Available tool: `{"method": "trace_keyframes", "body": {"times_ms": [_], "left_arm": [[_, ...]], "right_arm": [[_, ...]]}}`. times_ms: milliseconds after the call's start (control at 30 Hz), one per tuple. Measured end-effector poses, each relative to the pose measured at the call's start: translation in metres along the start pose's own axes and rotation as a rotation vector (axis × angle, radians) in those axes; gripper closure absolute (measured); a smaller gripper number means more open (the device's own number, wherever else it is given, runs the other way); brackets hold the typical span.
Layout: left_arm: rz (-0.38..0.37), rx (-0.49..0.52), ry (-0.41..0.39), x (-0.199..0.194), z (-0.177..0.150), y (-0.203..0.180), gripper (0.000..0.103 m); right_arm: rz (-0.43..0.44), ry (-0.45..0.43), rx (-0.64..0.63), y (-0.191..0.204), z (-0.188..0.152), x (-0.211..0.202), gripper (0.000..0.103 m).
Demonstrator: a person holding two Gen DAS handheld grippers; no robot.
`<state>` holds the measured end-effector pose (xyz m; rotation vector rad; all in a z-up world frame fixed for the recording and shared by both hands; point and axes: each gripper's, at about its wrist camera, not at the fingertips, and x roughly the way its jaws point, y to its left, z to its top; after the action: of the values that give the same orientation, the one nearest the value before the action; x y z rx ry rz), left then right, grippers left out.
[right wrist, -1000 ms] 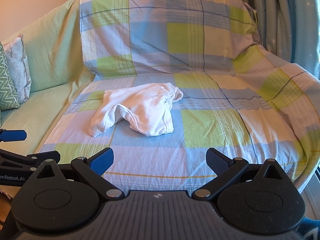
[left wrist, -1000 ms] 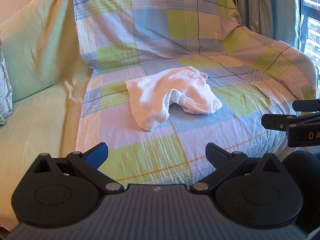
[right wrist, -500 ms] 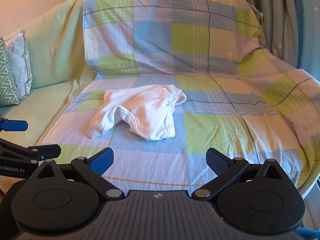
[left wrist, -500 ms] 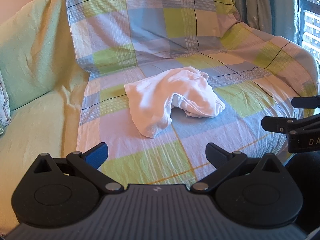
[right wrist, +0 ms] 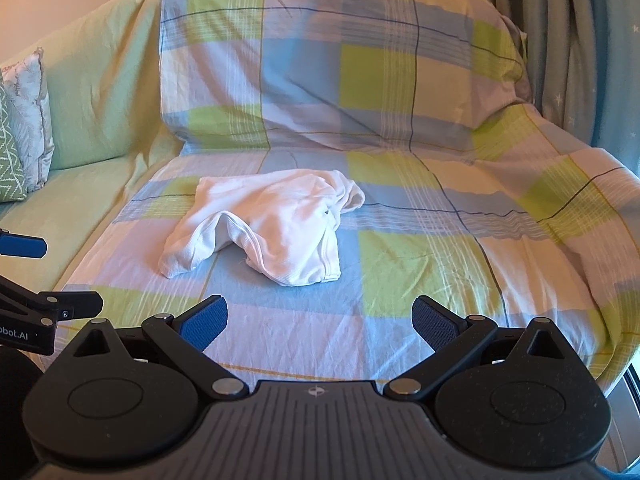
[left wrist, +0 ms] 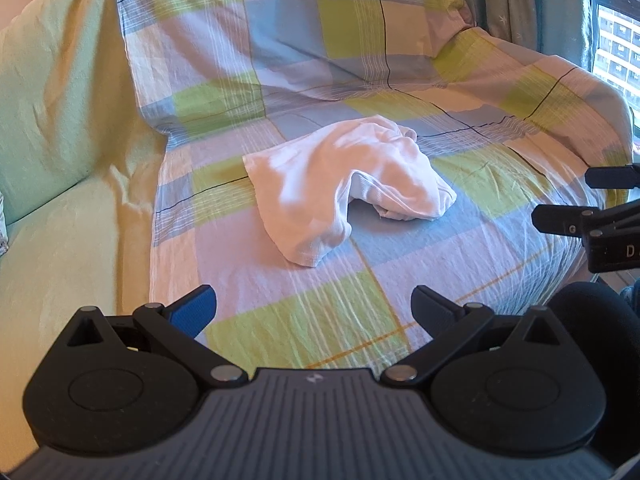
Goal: Fold clothes
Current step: 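Grasp the white tank top with the left gripper while the right gripper grasps another edge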
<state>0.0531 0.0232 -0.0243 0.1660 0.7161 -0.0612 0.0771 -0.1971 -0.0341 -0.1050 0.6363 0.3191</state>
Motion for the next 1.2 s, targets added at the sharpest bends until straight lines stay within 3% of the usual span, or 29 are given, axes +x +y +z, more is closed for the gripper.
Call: {"method": "trace_keyframes", "body": {"times_ms": [333, 633, 733, 800, 967, 1033, 1100, 1167, 1200], "left_arm": [[0.013, 0.184, -0.081, 0.030, 0.012, -0.014, 0.001], [0.032, 0.608, -0.103, 0.092, 0.030, -0.042, 0.001], [0.034, 0.749, -0.116, 0.112, 0.036, -0.052, 0.004], [-0.004, 0.854, -0.155, 0.124, 0.034, -0.062, 0.008], [-0.128, 1.095, -0.232, 0.146, 0.019, -0.091, 0.033], [-0.141, 1.131, -0.250, 0.154, 0.016, -0.096, 0.048], [-0.155, 1.166, -0.269, 0.163, 0.013, -0.102, 0.052], [-0.168, 1.202, -0.287, 0.171, 0.011, -0.108, 0.068], [-0.175, 1.219, -0.297, 0.175, 0.009, -0.110, 0.086]], "right_arm": [[0.023, 0.000, -0.052, -0.006, 0.002, 0.013, 0.002], [0.090, 0.073, -0.282, -0.019, 0.011, 0.066, 0.003], [0.099, 0.114, -0.353, -0.018, 0.012, 0.089, 0.012], [0.105, 0.131, -0.364, -0.021, 0.013, 0.101, 0.015], [0.093, 0.121, -0.343, -0.033, 0.016, 0.117, 0.019], [0.090, 0.117, -0.332, -0.039, 0.015, 0.120, 0.027], [0.086, 0.117, -0.328, -0.044, 0.012, 0.124, 0.031], [0.080, 0.118, -0.326, -0.049, 0.009, 0.126, 0.031], [0.077, 0.120, -0.324, -0.051, 0.008, 0.127, 0.031]]}}
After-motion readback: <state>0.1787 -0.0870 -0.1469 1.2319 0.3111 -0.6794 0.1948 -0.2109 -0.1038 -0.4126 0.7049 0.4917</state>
